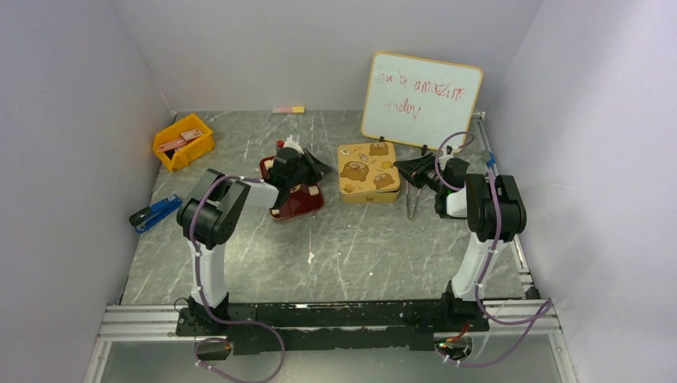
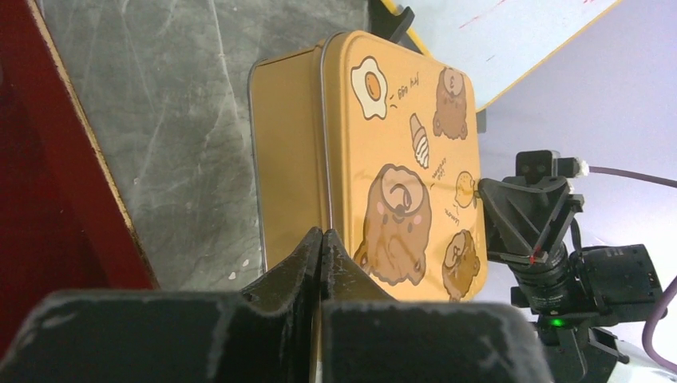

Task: Pack the chocolate
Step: Close the box lid on the packing box.

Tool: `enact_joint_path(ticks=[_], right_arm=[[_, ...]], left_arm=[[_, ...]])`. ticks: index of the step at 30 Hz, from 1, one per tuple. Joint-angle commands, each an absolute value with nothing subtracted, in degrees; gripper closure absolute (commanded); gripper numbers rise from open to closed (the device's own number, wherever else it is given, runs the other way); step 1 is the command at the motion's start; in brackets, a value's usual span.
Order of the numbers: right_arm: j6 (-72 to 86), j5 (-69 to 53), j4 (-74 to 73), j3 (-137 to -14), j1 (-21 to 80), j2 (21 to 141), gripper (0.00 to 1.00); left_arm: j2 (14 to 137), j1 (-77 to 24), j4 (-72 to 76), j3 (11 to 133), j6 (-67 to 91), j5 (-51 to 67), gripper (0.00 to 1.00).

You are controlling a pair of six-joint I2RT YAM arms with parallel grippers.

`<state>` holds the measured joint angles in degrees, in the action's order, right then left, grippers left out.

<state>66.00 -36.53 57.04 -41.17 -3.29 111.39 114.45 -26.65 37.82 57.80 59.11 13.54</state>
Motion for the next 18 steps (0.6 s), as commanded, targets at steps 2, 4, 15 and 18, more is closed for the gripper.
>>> enact_joint_path(ticks=[2, 4, 15, 18], right_arm=[[64.8, -36.6, 59.9, -42.0, -3.6, 110.4, 0.99], [64.9, -36.6, 60.0, -41.9, -3.6, 110.5, 0.99], [64.4, -36.3, 59.0, -42.1, -3.6, 110.3, 0.97], [64.4, -36.4, 59.1, -42.1, -3.6, 110.3, 0.97]], left_arm=[[112.0, -26.9, 33.5, 61.7, 55.6, 12.1, 0.95], [112.2, -27.1, 33.0, 62.2, 55.2, 12.0, 0.95], [114.5, -28.3, 28.4, 66.6, 53.3, 12.5, 0.95], [114.5, -28.5, 28.0, 66.7, 53.0, 12.1, 0.95]])
